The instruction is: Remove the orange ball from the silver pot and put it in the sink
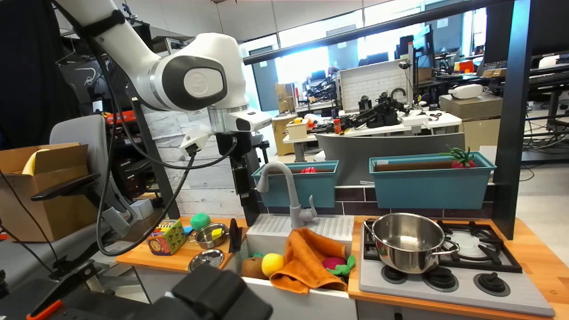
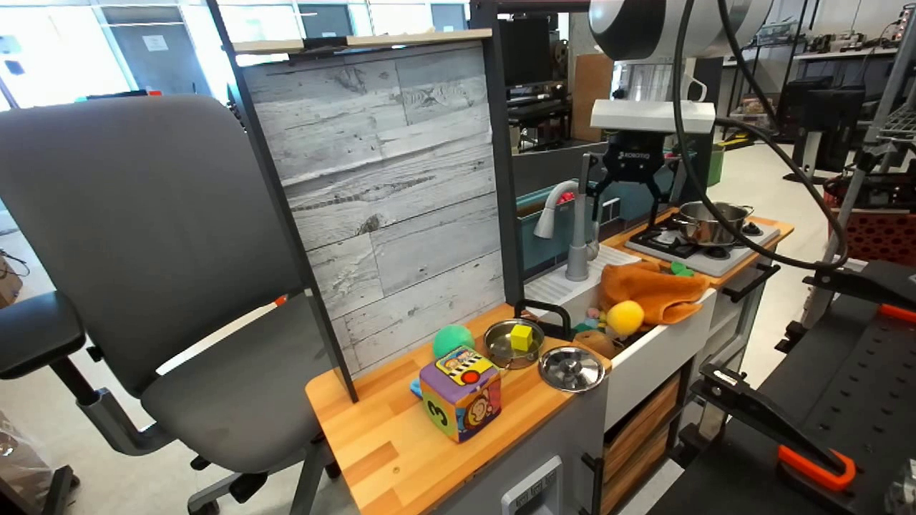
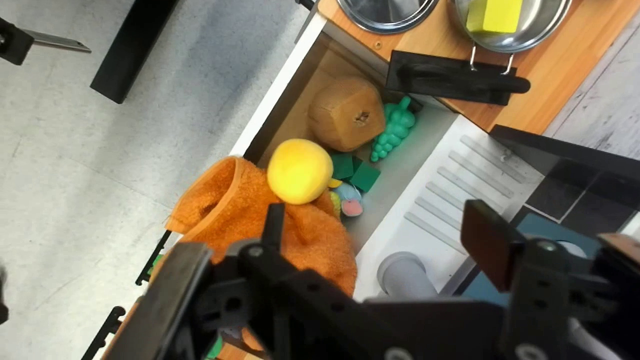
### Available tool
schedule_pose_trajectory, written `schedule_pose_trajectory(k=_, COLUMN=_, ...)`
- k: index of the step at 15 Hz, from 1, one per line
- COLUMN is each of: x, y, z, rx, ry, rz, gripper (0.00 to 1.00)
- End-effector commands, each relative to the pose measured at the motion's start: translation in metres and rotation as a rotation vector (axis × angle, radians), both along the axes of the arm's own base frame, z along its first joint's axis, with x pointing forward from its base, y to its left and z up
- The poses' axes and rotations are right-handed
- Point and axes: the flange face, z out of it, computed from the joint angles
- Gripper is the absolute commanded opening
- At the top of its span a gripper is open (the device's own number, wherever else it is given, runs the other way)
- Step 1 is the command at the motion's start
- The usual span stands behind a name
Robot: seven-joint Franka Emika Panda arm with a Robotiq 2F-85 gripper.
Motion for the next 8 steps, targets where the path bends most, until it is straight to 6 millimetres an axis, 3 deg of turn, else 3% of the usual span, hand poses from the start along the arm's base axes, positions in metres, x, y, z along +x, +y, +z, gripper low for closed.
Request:
schedule_pose_trajectory(k=1, x=-0.009, y=0.001, z=0.010, rx=-0.028, ry=-0.027, rz=0.000, gripper=1.00)
schedule_pose_trajectory(k=6, x=-0.014, y=0.001, z=0.012, rx=-0.012, ry=-0.029, rz=-0.002, gripper=1.00)
schedule_pose_trajectory(k=8, x=-0.007, y=-0.002, z=0.003, rx=-0.004, ry=-0.005, rz=-0.006, gripper=1.00)
